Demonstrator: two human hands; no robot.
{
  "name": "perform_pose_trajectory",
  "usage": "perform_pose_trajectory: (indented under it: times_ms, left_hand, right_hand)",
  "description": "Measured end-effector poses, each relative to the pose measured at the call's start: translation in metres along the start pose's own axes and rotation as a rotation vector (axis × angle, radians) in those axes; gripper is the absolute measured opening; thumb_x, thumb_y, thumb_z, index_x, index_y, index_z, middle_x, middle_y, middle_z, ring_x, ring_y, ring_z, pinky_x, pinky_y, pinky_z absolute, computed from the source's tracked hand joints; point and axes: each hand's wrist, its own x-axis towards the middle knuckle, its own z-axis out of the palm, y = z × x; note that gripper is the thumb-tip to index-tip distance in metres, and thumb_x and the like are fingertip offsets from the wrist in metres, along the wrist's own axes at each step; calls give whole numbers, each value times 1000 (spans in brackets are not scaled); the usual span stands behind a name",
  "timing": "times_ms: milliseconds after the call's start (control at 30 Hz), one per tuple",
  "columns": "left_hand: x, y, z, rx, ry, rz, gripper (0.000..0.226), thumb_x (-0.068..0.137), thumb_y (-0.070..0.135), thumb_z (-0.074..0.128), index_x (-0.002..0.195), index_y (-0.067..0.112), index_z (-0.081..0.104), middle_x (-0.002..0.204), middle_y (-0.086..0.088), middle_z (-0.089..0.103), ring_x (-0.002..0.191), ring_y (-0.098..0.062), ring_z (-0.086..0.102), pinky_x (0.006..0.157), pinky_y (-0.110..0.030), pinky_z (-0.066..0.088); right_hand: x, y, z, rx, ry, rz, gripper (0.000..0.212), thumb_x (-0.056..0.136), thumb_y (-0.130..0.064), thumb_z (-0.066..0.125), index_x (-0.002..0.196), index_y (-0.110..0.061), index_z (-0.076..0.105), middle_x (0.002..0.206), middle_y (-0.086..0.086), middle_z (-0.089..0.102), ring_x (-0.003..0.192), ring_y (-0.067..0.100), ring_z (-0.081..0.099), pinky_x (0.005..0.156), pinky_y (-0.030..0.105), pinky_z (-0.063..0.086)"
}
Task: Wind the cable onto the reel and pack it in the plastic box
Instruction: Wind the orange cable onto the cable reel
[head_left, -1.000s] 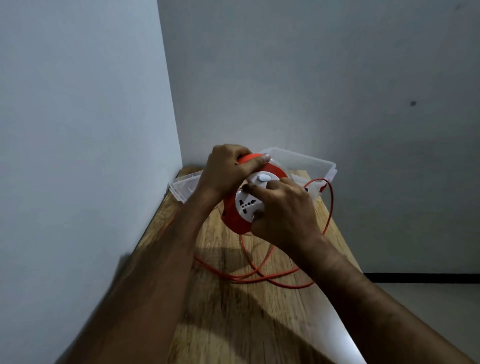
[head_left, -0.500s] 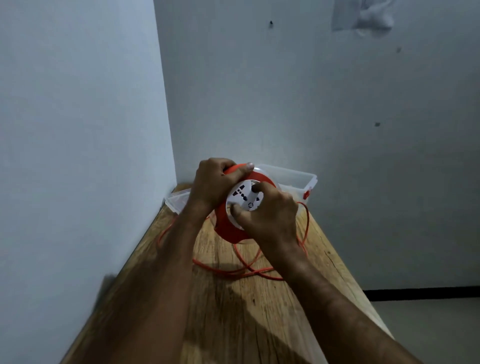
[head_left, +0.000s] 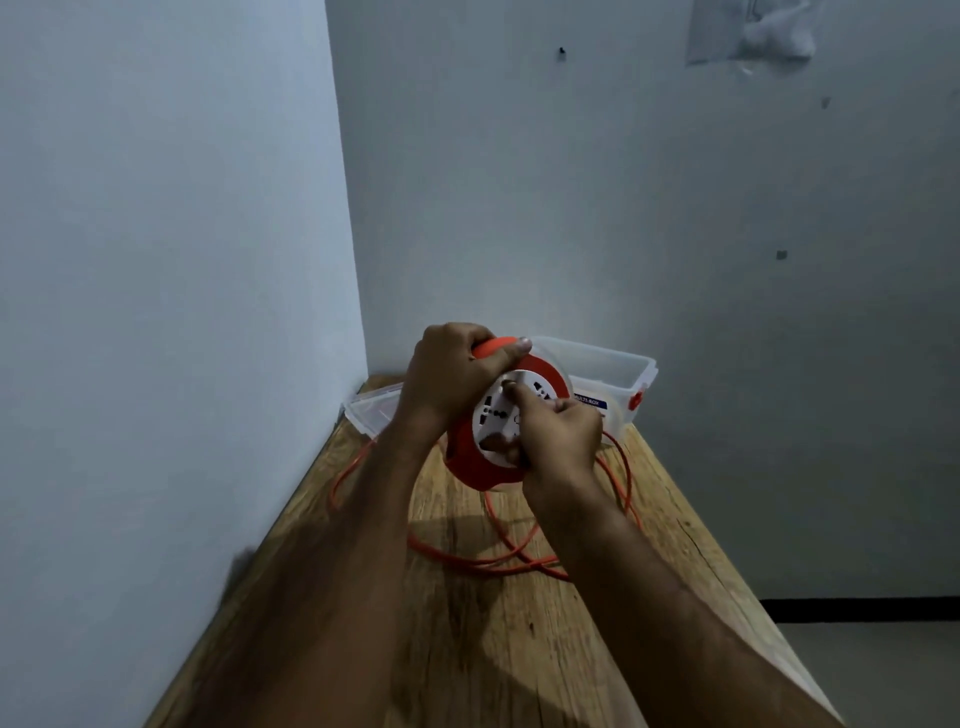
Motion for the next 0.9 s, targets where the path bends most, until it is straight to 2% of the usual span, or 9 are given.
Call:
perform_pose_trajectory:
  times_ms: [67,133,233,333,433,500,633,800,900]
  left_hand:
    - [0,-3,1,11,-8,-16,53,84,63,62,80,13,78,69,2,72,60,-9,66,61,-29,55]
    - [0,-6,-2,-29,8,-44,48,88,58,64,76,12,76,65,2,70,58,-10,65,60,-31,55]
    - [1,-11,-10,-114,59,-92,45,91,51,64,77,11,77,66,-2,72,58,-16,68,61,-40,58]
    - [2,-12,-17,-141,60,-93,38,93,44,67,80,10,78,68,-4,73,60,-18,69,64,-42,59]
    - [3,-10,-19,-142,69,-78,39,92,45,67,82,10,78,70,-5,74,62,-19,69,66,-41,60]
    - [3,-8,-17,-158,74,-88,37,93,43,67,85,9,78,73,-6,75,65,-17,71,68,-38,61]
    - [4,-6,-13,-141,102,-63,38,93,45,66,86,9,78,75,-2,75,65,-13,70,68,-31,61]
    - [4,-9,-12,-147,109,-65,37,94,44,66,90,9,79,80,-3,76,69,-13,71,69,-25,58]
    - [3,-9,-13,-149,119,-72,35,93,42,66,89,10,78,80,-3,76,69,-14,70,69,-24,57]
  right_hand:
    - [4,0,3,11,-9,25,25,86,-27,79,94,-9,63,93,14,74,79,31,76,67,44,65]
    - [2,-2,4,-108,-48,-154,19,91,-26,74,92,-13,61,93,11,74,77,25,76,64,42,65]
    - [-1,-15,-2,-594,-96,-794,15,89,-23,75,95,-17,62,86,0,72,67,10,70,59,27,61]
    - [-3,-36,-11,-995,-196,-1249,31,80,-14,78,108,-16,65,93,1,72,77,18,68,69,27,55]
    - [-12,-46,-13,-1220,-350,-1302,48,75,-18,82,120,-15,65,114,9,65,99,27,64,77,33,51]
    - [-17,-48,-13,-1321,-351,-1245,56,79,-30,80,129,-18,59,122,9,58,106,26,60,78,33,51]
    - [-20,-48,-14,-1382,-221,-1101,65,83,-47,73,135,-20,45,121,5,51,98,22,62,78,30,53]
    - [-23,-39,-12,-1374,-242,-1078,70,84,-57,68,137,-19,44,134,5,49,104,19,61,85,27,51]
    - [-17,-29,-9,-1327,-205,-1120,68,82,-54,71,134,-16,51,129,7,56,96,23,66,82,31,56]
